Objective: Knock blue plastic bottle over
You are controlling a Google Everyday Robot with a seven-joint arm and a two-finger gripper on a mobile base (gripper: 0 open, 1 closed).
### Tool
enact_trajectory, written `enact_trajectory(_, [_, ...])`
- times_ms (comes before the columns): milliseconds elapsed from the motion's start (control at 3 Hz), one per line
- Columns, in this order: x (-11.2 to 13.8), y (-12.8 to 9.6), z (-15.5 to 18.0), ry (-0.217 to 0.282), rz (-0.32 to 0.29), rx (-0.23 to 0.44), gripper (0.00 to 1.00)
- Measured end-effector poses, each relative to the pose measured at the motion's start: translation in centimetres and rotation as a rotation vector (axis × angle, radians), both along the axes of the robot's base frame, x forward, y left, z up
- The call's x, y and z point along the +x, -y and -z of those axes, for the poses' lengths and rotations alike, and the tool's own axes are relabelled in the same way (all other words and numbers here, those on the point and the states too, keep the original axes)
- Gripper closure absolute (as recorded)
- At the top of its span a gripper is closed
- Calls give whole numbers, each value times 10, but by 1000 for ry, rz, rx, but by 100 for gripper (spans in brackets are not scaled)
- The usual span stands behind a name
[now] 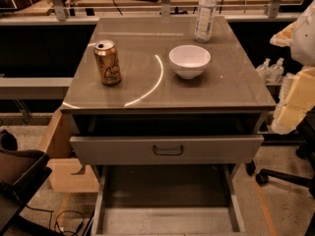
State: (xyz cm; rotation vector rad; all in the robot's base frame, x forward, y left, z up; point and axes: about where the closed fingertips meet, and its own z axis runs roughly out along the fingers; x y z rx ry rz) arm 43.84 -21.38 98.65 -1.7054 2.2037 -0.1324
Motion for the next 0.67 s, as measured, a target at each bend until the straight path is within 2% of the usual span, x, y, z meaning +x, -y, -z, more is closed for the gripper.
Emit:
enact_trajectory(333, [0, 0, 0, 0, 0, 0, 0])
enact_trajectory(667, [24, 5, 1, 53, 38, 47, 0])
